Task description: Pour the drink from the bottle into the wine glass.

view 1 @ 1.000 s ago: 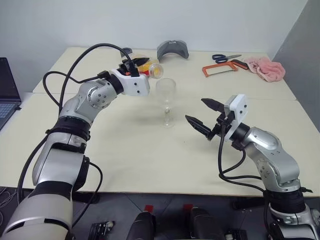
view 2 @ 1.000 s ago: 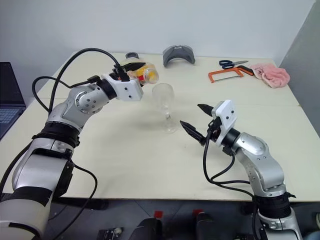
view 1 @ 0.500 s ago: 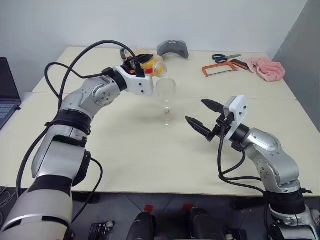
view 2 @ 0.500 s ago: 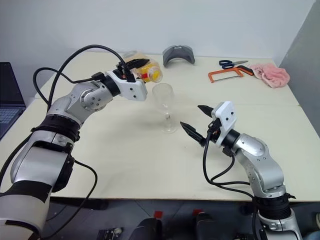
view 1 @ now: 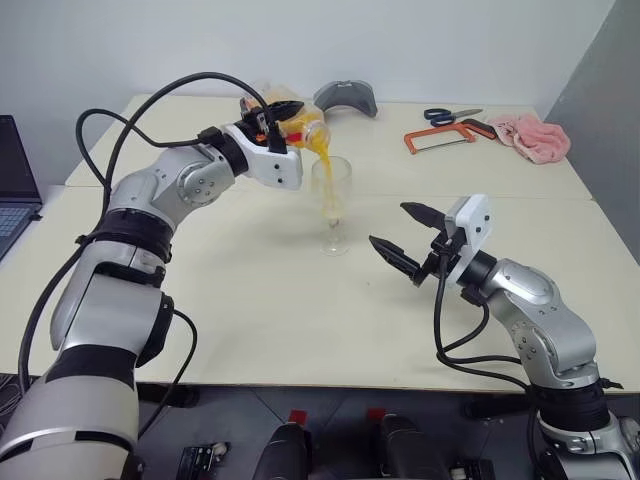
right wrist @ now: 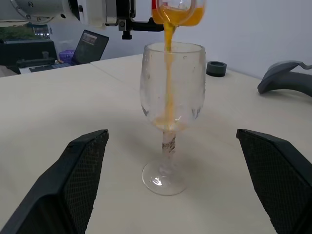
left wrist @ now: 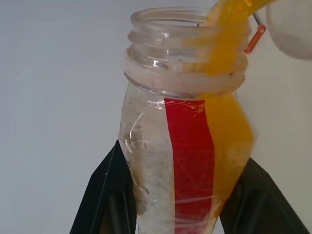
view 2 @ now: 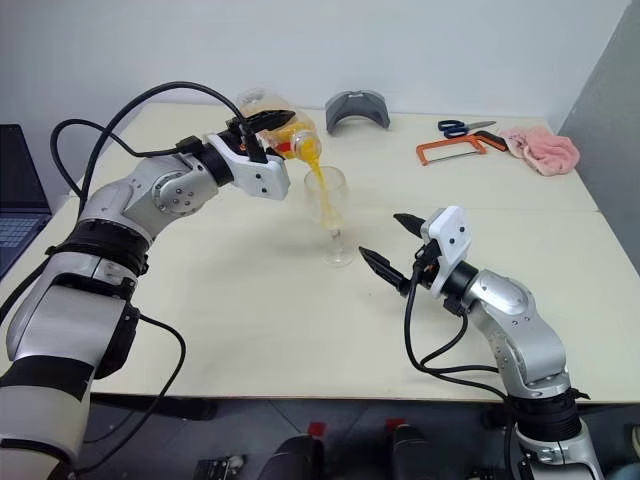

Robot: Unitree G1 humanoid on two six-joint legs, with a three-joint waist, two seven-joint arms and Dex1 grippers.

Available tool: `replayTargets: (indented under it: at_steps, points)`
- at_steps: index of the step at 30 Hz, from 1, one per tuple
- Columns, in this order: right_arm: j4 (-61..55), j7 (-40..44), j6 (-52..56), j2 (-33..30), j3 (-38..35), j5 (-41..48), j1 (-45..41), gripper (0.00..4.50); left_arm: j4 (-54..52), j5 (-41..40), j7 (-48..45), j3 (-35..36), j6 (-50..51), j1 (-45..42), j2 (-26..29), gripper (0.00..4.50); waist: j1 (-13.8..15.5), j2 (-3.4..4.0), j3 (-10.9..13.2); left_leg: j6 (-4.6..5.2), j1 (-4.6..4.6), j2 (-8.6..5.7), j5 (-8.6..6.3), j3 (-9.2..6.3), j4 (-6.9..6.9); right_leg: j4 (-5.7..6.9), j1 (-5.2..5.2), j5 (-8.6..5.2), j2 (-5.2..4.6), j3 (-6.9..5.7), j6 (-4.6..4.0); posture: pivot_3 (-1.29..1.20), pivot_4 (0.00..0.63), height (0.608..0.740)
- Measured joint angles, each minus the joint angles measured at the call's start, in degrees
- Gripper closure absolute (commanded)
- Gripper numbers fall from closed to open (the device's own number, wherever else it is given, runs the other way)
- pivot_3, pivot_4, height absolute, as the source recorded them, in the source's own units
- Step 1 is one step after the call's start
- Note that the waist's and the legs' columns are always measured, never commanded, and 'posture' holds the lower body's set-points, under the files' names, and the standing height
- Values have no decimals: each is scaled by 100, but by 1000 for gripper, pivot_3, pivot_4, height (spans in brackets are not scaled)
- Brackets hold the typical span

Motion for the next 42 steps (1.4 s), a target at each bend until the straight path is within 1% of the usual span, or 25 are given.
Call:
replayTargets:
  at_steps: [8,14,42]
  points:
    - [0,-2,-212,19,1,-70,120,0,165,154,189,-134,-36,-141,5,2837,1,0,0,0,0,-1,0,0,0,0,0,0,0,0,0,0,150,740]
    - [0,-35,-387,146,4,-169,259,0,269,196,257,-169,-50,-221,7,2837,0,0,0,-1,0,0,0,1,1,1,0,0,0,0,0,0,150,740]
    - [-12,-63,-434,237,61,-174,286,0,479,314,480,-392,-159,-394,23,2838,0,0,0,-1,0,-2,1,1,2,3,-1,0,0,0,0,0,150,740]
